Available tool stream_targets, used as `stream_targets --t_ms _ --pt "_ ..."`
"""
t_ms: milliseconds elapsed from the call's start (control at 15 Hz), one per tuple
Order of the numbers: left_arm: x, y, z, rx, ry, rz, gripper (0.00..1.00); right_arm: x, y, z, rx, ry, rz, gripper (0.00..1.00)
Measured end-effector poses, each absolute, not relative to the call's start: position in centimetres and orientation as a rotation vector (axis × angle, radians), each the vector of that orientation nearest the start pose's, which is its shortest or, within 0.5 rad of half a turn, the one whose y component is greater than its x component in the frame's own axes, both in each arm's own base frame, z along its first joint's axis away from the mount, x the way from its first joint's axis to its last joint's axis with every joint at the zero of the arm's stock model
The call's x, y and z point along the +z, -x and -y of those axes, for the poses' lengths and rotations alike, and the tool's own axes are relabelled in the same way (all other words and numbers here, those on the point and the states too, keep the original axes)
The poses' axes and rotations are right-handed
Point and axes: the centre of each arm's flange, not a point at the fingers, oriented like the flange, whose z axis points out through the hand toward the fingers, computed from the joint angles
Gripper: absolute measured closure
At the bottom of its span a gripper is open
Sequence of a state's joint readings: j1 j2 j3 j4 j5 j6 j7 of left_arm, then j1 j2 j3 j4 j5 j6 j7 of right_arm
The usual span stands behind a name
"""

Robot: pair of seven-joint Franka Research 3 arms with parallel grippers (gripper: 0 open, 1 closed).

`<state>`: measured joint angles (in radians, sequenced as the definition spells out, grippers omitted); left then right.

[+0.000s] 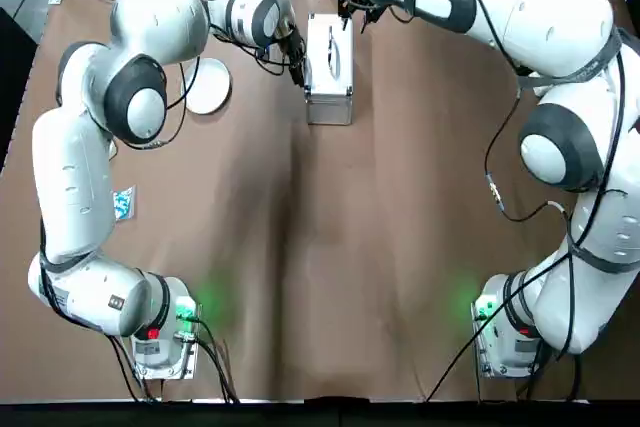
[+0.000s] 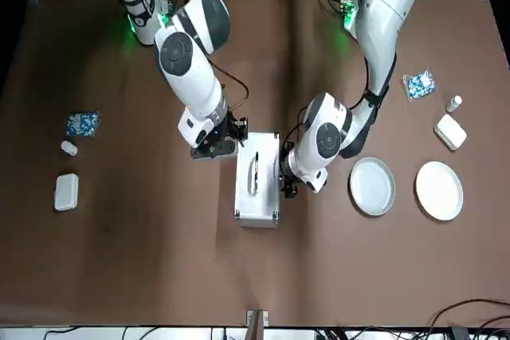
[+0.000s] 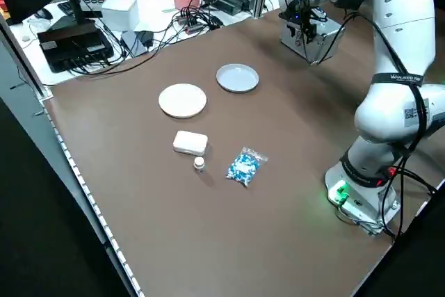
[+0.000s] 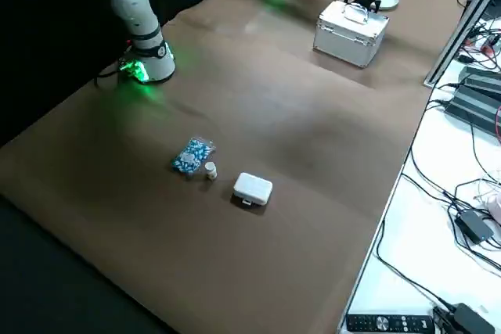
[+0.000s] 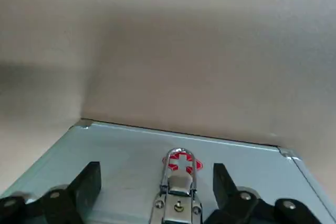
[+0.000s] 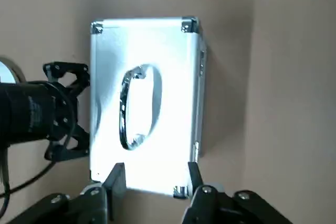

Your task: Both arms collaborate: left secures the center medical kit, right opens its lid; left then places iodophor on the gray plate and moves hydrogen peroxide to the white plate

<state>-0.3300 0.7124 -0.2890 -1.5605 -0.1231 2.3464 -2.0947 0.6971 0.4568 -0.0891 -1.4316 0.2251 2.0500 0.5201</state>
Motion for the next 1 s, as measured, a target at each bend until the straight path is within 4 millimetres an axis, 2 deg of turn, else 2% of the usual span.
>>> stream_targets --t_ms 133,200,267,333,400,533,600,733,867,1000 --pt "24.7 -59.8 38.9 -0.375 -2.031 -2.166 0.08 44.0 -56.8 -43.1 -0.085 2.905 0.011 0.46" --pt "24.8 -59.9 38.9 -0.373 -2.03 -2.165 0.12 42.8 -56.7 -43.7 -0.073 2.913 0.007 0.52" --pt "24.9 -59.9 38.8 -0.372 -2.029 -2.164 0.17 42.3 -56.7 -43.9 -0.068 2.916 0.009 0.53" --pt "25.0 -60.0 38.8 -0.371 -2.028 -2.164 0.27 41.8 -56.7 -44.1 -0.063 2.919 0.013 0.55" --pt "25.0 -60.0 38.8 -0.37 -2.027 -2.164 0.36 41.6 -56.6 -44.4 -0.062 2.92 0.017 0.55" --pt "25.1 -60.1 38.8 -0.368 -2.026 -2.163 0.4 41.5 -56.5 -44.9 -0.063 2.92 0.024 0.57" --pt "25.2 -60.3 38.8 -0.361 -2.019 -2.159 0.49 41.3 -56.5 -45.1 -0.062 2.921 0.025 0.59" --pt "25.3 -60.4 38.8 -0.359 -2.016 -2.157 0.52 40.5 -56.6 -45.3 -0.059 2.924 0.026 0.59" --pt "25.5 -60.7 38.6 -0.349 -2.0 -2.16 0.7 40.4 -56.9 -45.7 -0.082 2.915 0.025 0.63" --pt "25.5 -60.7 38.6 -0.35 -1.994 -2.167 0.7 40.8 -57.3 -46.1 -0.14 2.888 0.024 0.63"
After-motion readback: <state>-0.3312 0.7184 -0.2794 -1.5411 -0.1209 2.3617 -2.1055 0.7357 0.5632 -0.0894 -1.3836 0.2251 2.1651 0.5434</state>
